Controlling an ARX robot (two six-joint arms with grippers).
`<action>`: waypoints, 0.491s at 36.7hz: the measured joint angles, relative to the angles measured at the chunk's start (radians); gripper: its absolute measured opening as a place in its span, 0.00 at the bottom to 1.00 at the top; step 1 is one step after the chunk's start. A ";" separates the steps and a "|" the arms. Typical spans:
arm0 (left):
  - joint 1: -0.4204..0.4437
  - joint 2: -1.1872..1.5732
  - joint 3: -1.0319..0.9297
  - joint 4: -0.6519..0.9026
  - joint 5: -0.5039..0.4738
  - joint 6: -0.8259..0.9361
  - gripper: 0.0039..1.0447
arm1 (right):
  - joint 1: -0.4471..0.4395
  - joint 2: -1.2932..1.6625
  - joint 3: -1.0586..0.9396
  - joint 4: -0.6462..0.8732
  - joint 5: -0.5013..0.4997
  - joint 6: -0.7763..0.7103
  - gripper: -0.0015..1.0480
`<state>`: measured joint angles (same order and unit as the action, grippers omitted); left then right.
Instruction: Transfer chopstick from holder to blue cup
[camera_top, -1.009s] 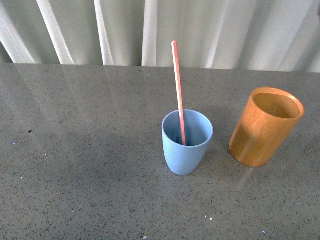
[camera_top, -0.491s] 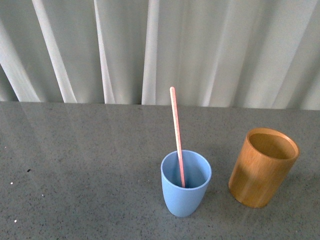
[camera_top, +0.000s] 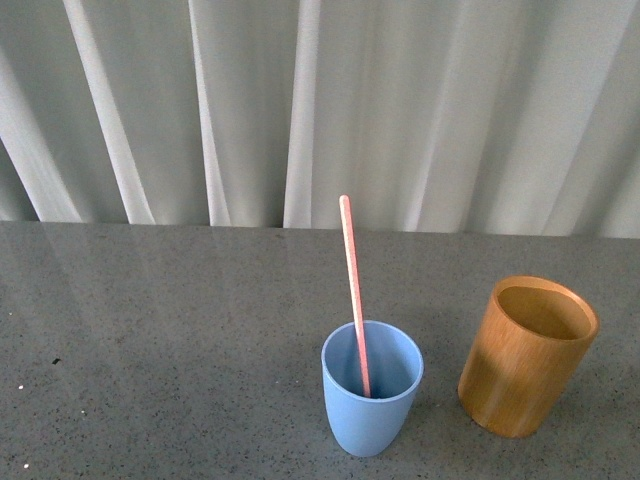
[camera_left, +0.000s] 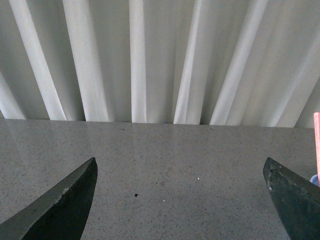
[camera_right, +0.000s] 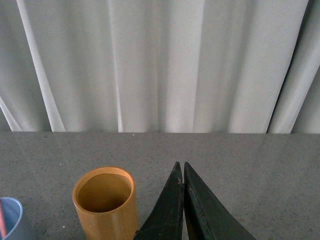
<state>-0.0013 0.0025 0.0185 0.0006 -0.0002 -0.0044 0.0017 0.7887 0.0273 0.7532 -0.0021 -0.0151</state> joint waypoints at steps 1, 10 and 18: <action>0.000 0.000 0.000 0.000 0.000 0.000 0.94 | 0.000 -0.016 0.000 -0.013 0.000 0.002 0.01; 0.000 0.000 0.000 0.000 0.000 0.000 0.94 | 0.000 -0.192 -0.004 -0.169 0.000 0.004 0.01; 0.000 0.000 0.000 0.000 0.000 0.000 0.94 | 0.000 -0.348 -0.005 -0.313 0.000 0.005 0.01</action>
<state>-0.0013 0.0025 0.0185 0.0006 -0.0002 -0.0044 0.0017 0.4412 0.0227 0.4400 -0.0017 -0.0105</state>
